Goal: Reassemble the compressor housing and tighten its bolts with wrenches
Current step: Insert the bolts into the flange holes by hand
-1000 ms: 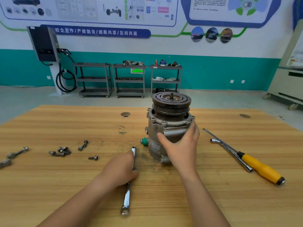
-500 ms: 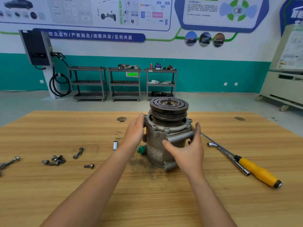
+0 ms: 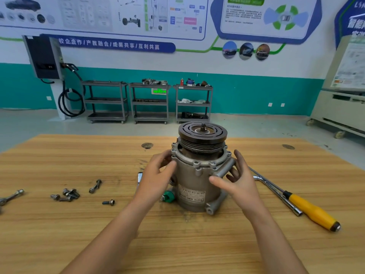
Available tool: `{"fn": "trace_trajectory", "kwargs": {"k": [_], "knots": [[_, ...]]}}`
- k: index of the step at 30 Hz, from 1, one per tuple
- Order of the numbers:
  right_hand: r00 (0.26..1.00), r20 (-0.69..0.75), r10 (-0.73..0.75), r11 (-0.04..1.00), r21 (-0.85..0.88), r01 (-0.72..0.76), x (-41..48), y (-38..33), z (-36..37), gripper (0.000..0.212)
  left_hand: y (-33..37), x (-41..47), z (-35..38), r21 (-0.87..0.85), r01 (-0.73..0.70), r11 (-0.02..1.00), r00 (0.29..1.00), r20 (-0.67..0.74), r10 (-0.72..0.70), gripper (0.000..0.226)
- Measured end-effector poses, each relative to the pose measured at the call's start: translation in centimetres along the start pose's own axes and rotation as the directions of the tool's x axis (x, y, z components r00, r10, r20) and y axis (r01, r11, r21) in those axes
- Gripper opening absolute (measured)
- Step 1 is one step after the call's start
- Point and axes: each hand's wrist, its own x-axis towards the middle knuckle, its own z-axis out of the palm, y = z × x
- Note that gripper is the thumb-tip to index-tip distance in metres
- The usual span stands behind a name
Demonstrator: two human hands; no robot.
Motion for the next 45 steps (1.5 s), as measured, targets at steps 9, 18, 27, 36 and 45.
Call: {"fn": "trace_trajectory", "kwargs": {"k": [9,18,27,36,45], "knots": [[0.998,0.032,-0.053,0.968,-0.242,0.059,0.2,-0.7,0.6,0.127,3.2,5.6,-3.9,0.712,-0.451,0.538,0.845,0.534,0.001,0.023],[0.996,-0.072,-0.045,0.955,-0.297,0.022,0.2,-0.8,2.6,0.151,5.3,8.2,-3.7,0.706,-0.658,0.262,0.692,0.704,-0.159,0.027],[0.998,-0.053,-0.027,0.951,-0.309,0.01,0.3,-0.9,2.2,0.15,5.5,8.9,-4.1,0.68,-0.631,0.373,0.66,0.723,-0.202,0.026],[0.999,-0.041,-0.029,0.959,-0.284,0.016,0.4,-0.6,2.1,0.148,2.9,6.2,-6.4,0.667,-0.501,0.552,0.795,0.606,-0.01,0.014],[0.998,-0.042,-0.036,0.968,-0.25,0.025,0.5,-0.3,2.1,0.149,1.4,4.5,-5.4,0.587,-0.497,0.639,0.843,0.501,0.195,0.028]]}}
